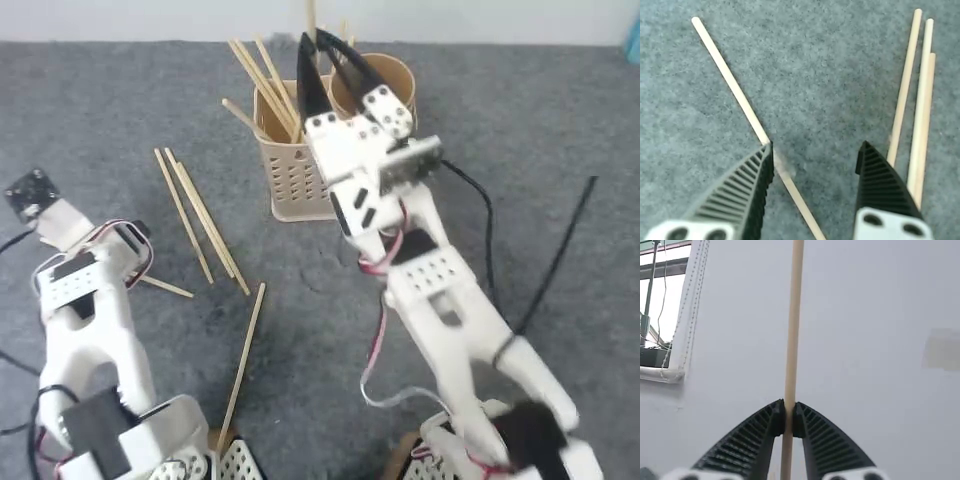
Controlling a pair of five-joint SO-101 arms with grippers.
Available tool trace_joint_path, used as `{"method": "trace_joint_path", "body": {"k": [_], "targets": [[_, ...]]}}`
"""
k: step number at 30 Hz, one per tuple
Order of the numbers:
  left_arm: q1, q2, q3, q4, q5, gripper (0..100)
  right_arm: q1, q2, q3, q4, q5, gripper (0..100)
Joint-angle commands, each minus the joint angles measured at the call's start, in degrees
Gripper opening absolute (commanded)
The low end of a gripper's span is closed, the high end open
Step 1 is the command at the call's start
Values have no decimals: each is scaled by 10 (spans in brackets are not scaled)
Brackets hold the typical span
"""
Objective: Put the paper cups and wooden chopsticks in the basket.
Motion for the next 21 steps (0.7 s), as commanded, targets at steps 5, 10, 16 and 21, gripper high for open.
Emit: {"method": "trace_joint_path", "body": {"k": [5,10,16,21], "targets": [[2,0,-28,-12,4,250,8,96,-84,-18,-30,13],[2,0,-28,-13,4,250,36,126,-93,-13,-114,158],[2,1,-28,-13,4,250,51,104,-90,38,-132,166],[2,1,-28,-13,4,250,50,-3,-45,131,-133,166]]}}
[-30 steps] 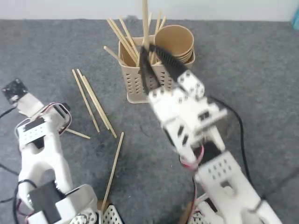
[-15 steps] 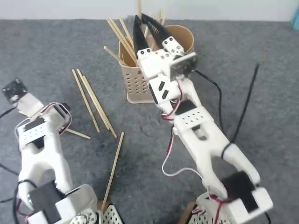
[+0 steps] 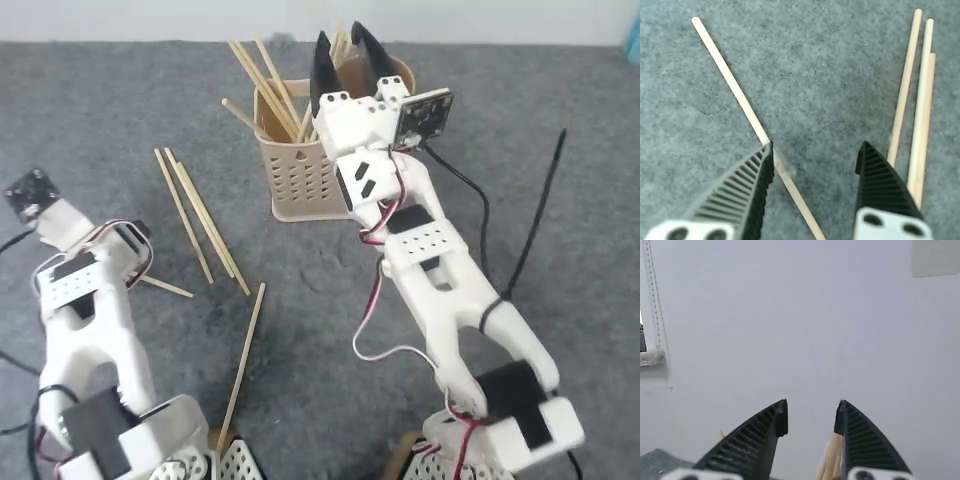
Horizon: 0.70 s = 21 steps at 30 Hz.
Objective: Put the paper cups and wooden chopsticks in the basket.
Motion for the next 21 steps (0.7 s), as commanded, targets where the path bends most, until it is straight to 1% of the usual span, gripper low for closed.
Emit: {"method": "trace_joint_path", "body": {"k": [1,4,6,8,12,16,18,21], "targets": [[2,1,-28,-13,4,250,4,-127,19,93,-12,166],[2,1,-28,-13,4,250,0,-244,47,237,-71,166],[2,1,-28,-13,4,250,-4,-327,56,360,-117,165],[2,1,-28,-13,4,250,-6,-403,58,484,-139,165],[2,2,-28,-13,5,250,-31,-516,60,669,-140,165],[-2,7,-36,-11,7,250,-75,-563,63,813,-138,165],[-2,15,-40,-11,7,250,-99,-567,63,884,-111,165],[-8,35,-58,-1,23,250,-138,-566,77,983,-44,165]]}}
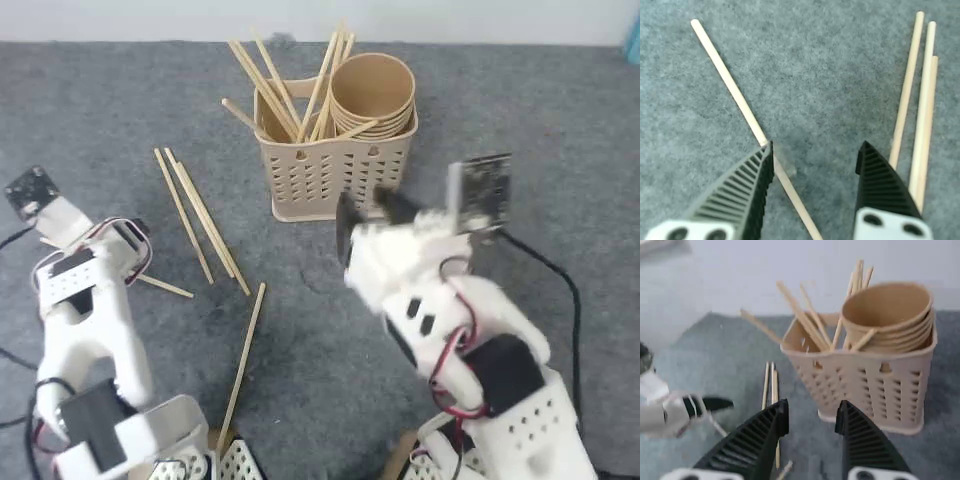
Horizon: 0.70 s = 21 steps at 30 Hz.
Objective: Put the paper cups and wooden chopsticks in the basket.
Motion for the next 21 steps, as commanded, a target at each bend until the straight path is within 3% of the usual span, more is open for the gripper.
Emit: {"method": "trace_joint_path", "body": {"k": [1,7,16,21], "targets": [[-17,23,-51,10,35,250,-45,-15,21,112,77,165],[-36,117,-150,84,56,250,-61,-15,152,120,105,165],[-55,215,-261,169,104,250,-60,-16,411,-140,105,165],[-56,226,-276,173,104,184,-60,-16,448,-190,105,165]]}}
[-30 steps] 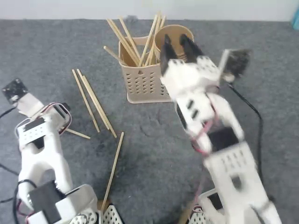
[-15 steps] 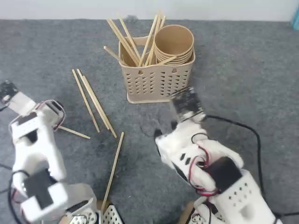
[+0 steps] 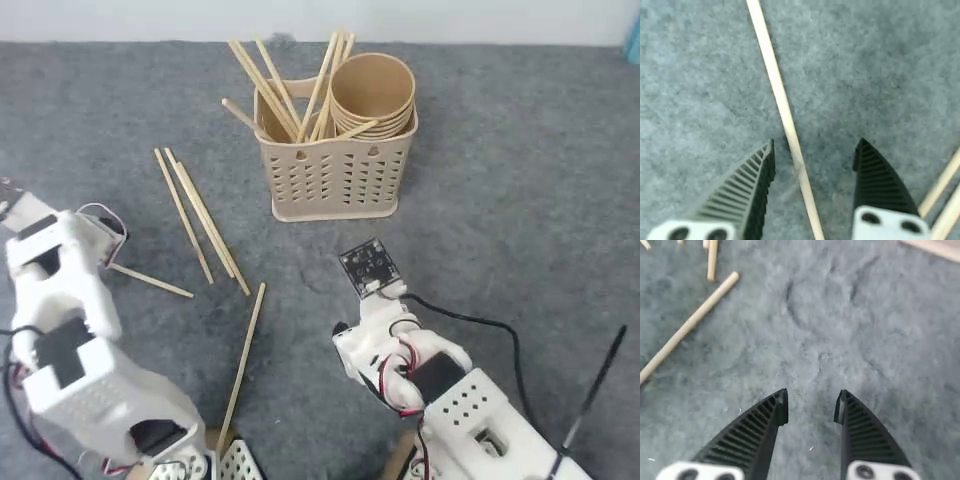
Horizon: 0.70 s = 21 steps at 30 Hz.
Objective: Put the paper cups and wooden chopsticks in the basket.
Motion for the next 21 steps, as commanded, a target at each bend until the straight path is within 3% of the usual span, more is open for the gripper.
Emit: {"method": "trace_joint_path", "body": {"k": [1,16,21], "targets": [[-8,-2,-33,2,10,164,-2,-14,0,-29,11,165],[-10,0,-41,7,21,130,-1,-14,4,-27,11,165],[-10,59,-114,73,34,130,-1,-14,4,-27,11,165]]}}
